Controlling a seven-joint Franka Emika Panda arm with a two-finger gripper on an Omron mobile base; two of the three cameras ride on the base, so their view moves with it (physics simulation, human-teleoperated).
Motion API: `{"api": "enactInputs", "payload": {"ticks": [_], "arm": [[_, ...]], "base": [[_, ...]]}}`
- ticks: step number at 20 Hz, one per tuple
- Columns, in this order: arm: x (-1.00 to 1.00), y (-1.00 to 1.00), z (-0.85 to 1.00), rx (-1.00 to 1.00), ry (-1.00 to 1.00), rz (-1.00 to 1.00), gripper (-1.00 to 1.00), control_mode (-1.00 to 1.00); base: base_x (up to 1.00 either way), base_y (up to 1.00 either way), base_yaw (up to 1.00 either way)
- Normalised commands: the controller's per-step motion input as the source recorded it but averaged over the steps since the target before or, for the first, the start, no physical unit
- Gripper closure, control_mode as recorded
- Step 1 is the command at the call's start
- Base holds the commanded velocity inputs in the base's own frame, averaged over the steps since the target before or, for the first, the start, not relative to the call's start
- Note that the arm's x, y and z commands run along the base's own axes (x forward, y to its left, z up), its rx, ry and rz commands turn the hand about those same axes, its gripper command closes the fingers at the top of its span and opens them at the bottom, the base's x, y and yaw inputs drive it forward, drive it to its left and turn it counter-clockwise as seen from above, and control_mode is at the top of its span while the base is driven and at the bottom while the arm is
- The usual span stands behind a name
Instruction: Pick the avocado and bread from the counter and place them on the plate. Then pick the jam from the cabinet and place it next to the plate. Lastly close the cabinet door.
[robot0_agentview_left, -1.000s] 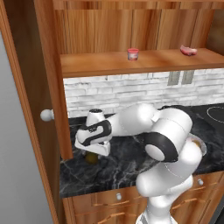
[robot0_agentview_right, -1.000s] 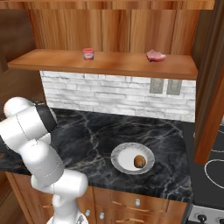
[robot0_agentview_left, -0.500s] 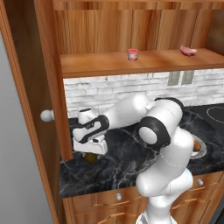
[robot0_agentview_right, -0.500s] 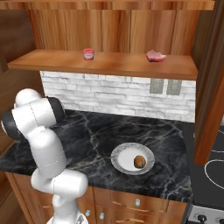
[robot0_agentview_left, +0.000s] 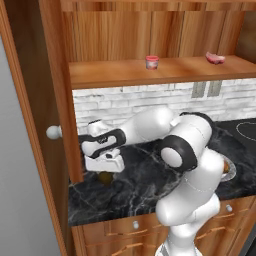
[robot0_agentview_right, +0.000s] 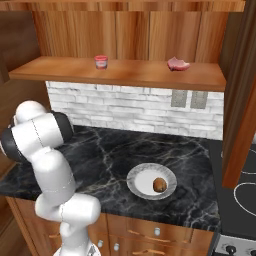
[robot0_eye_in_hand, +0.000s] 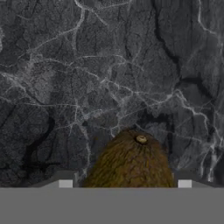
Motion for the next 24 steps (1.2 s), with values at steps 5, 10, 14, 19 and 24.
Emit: {"api": "enactInputs", "payload": {"ticks": [5, 10, 14, 19, 24], "arm": [[-0.36, -0.61, 0.48, -0.02, -0.14, 0.00, 1.00, -1.00], [-0.32, -0.73, 0.44, 0.00, -0.17, 0.10, 1.00, -1.00], [-0.50, -0.63, 0.31, 0.00, -0.21, 0.28, 1.00, -1.00], [-0.56, -0.55, 0.29, -0.07, -0.20, 0.36, 1.00, -1.00], [-0.50, -0.68, 0.21, -0.08, -0.17, 0.38, 1.00, -1.00]], "base": [[0.00, 0.00, 0.00], [0.00, 0.00, 0.00], [0.00, 0.00, 0.00], [0.00, 0.00, 0.00], [0.00, 0.00, 0.00]]}}
